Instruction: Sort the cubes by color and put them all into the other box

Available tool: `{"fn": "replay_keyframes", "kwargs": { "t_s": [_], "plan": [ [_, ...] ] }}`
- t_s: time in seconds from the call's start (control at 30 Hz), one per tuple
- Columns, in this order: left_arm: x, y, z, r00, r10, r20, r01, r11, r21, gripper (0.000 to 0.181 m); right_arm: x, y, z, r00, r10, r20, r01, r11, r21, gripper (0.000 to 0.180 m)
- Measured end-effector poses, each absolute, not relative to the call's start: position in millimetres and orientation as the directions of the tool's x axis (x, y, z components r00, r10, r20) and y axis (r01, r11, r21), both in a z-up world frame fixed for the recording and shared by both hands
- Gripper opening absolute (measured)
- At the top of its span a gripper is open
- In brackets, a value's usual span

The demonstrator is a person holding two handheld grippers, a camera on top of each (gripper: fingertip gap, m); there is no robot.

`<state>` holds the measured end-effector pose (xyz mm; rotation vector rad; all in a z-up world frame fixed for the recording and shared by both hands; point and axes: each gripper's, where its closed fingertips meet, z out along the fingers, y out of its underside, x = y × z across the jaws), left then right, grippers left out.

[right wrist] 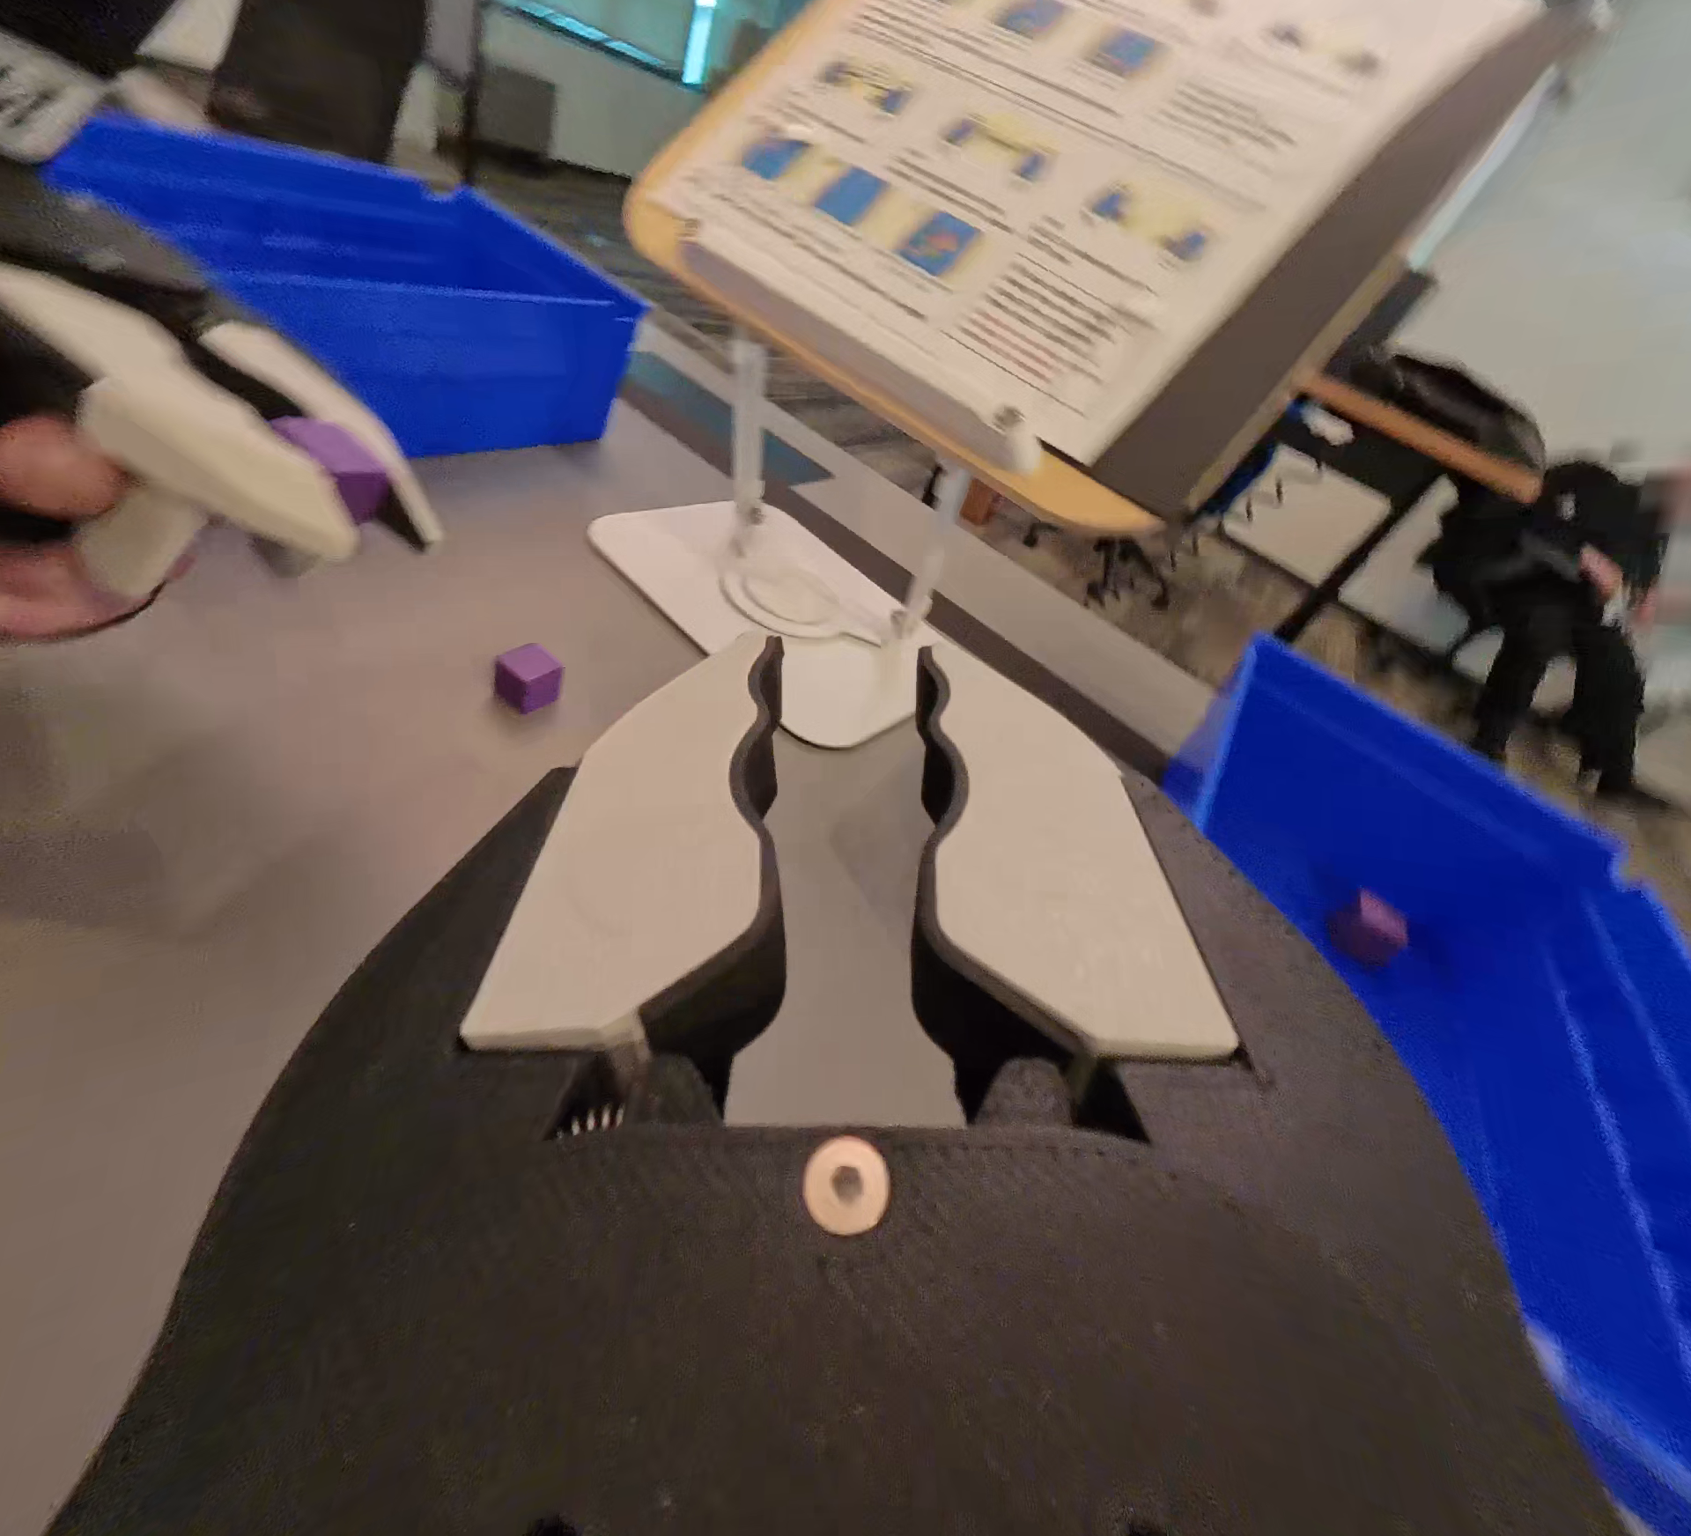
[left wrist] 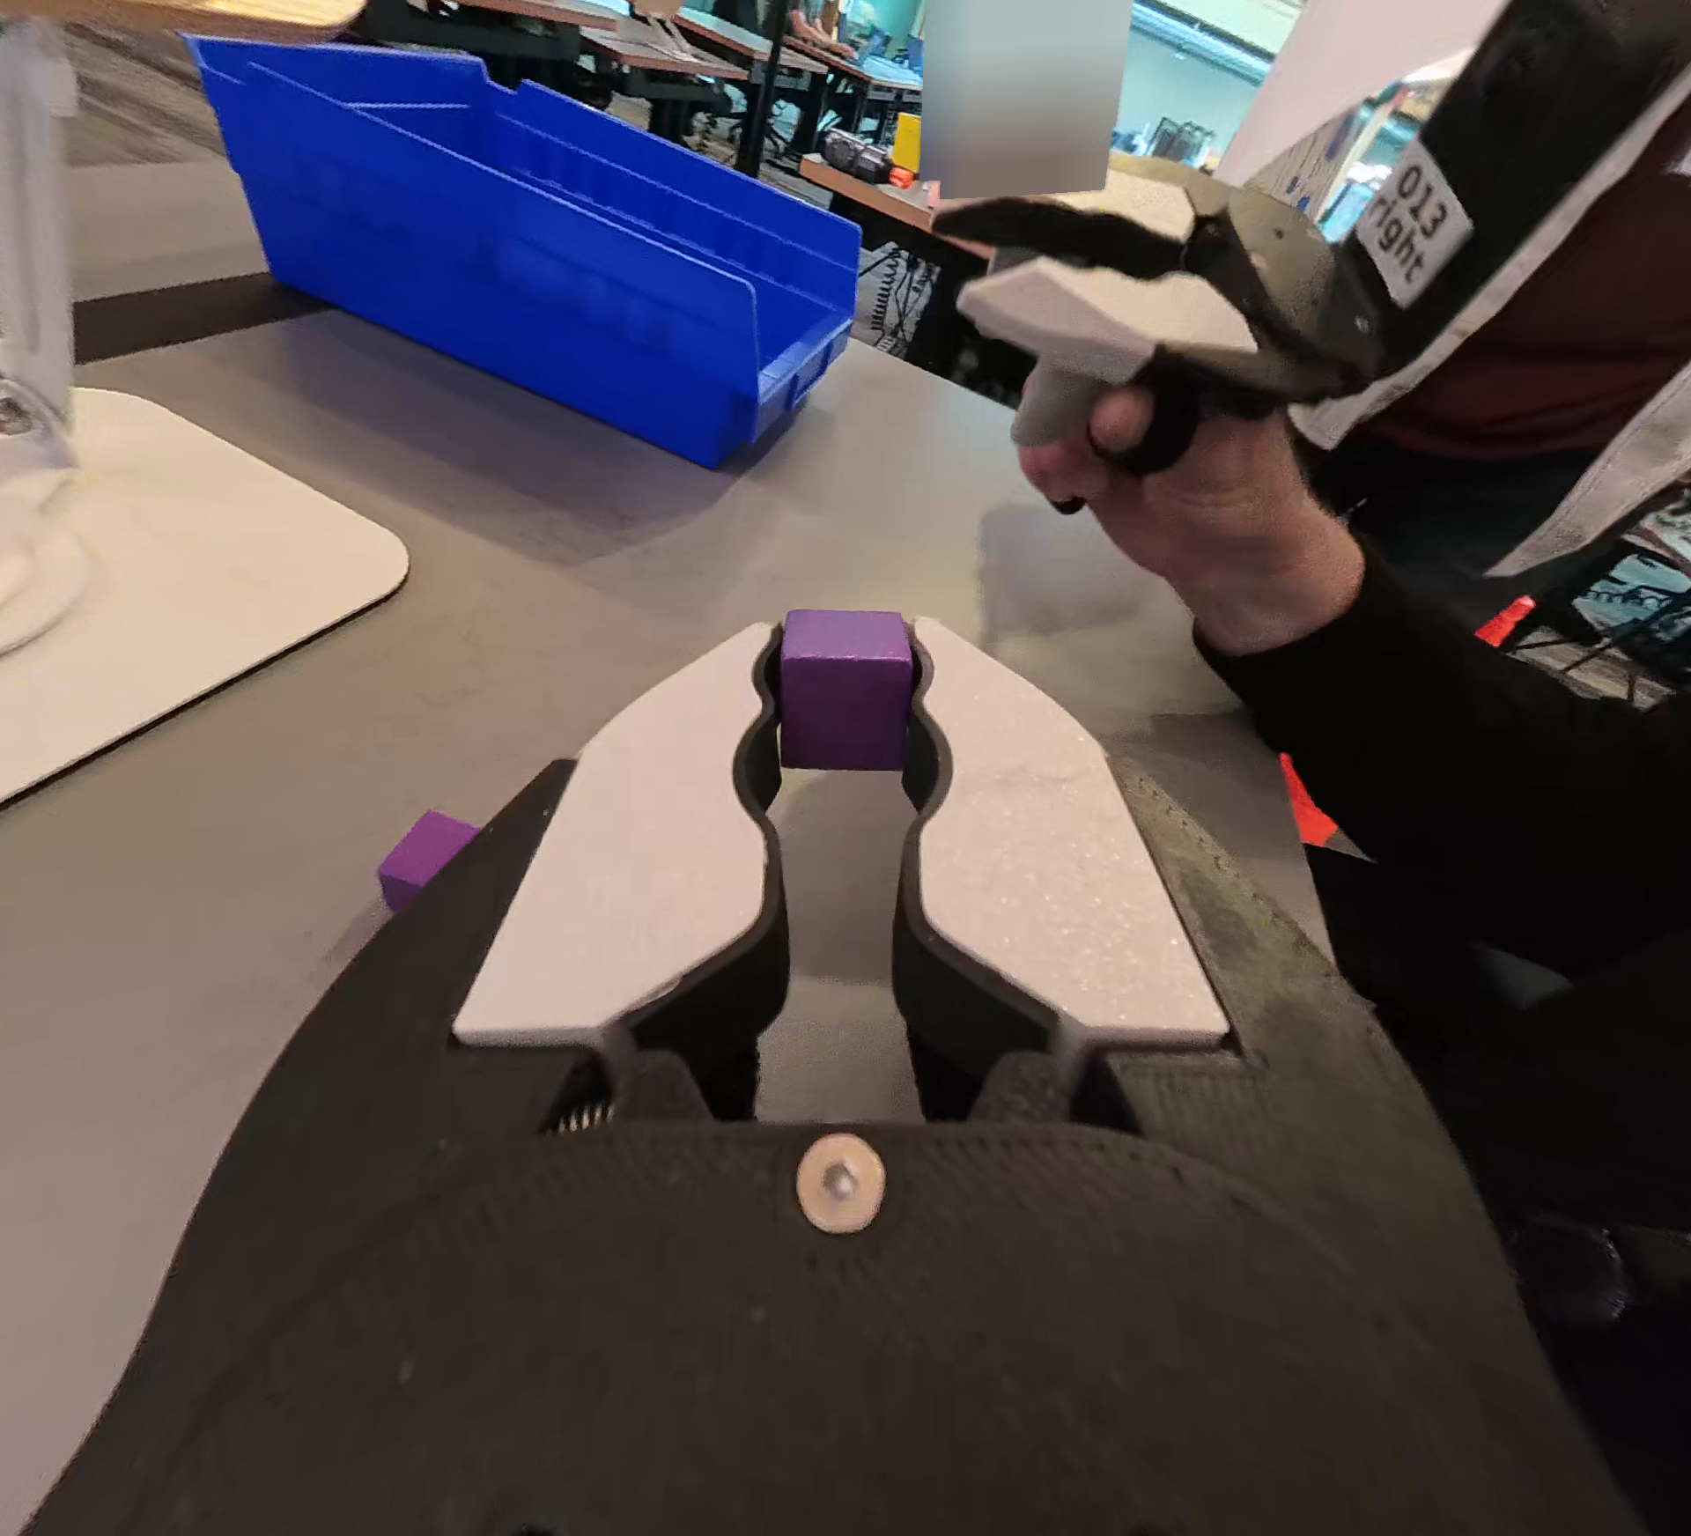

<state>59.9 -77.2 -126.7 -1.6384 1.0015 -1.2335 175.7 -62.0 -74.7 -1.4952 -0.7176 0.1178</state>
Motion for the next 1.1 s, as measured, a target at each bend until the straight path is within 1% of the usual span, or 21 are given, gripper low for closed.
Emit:
{"fn": "replay_keyframes", "kwargs": {
  "t_s": [0.07, 0.13, 0.23, 0.4, 0.53, 0.6, 0.8, 1.0, 1.1],
  "plan": [
    [55.8, -73.8, -129.4, 0.228, -0.924, 0.306, -0.112, -0.338, -0.935, 0.022, 206.6, -51.9, -79.3, 0.876, 0.404, 0.264, 0.276, 0.03, -0.961, 0.032],
    [52.0, -71.4, -134.5, 0.252, -0.919, 0.304, -0.127, -0.342, -0.931, 0.022, 216.8, -48.3, -91.6, 0.892, 0.379, 0.248, 0.273, -0.014, -0.962, 0.035],
    [50.5, -69.7, -135.8, 0.266, -0.916, 0.3, -0.126, -0.341, -0.931, 0.022, 213.0, -44.5, -104.1, 0.88, 0.366, 0.302, 0.329, -0.012, -0.944, 0.038],
    [51.5, -68.1, -133.2, 0.269, -0.916, 0.297, -0.113, -0.336, -0.935, 0.022, 210.9, -38.0, -114.8, 0.874, 0.355, 0.331, 0.364, -0.028, -0.931, 0.043],
    [52.4, -68.4, -132.3, 0.272, -0.915, 0.297, -0.109, -0.336, -0.936, 0.023, 217.2, -38.7, -113.0, 0.886, 0.313, 0.343, 0.368, -0.025, -0.929, 0.047],
    [53.9, -69.5, -132.7, 0.278, -0.916, 0.288, -0.116, -0.33, -0.937, 0.023, 218.2, -39.4, -112.9, 0.886, 0.305, 0.35, 0.373, -0.019, -0.928, 0.047],
    [58.5, -73.4, -134.1, 0.29, -0.921, 0.259, -0.139, -0.308, -0.941, 0.022, 224.2, -38.6, -115.7, 0.895, 0.287, 0.341, 0.365, -0.031, -0.931, 0.054],
    [53.9, -63.8, -141.0, 0.366, -0.906, 0.213, -0.17, -0.29, -0.942, 0.022, 226.2, -34.6, -124.8, 0.901, 0.296, 0.317, 0.352, -0.071, -0.933, 0.064],
    [50.9, -57.2, -145.1, 0.409, -0.894, 0.186, -0.187, -0.282, -0.941, 0.022, 224.1, -33.4, -128.3, 0.896, 0.304, 0.323, 0.361, -0.077, -0.929, 0.066]
  ]
}}
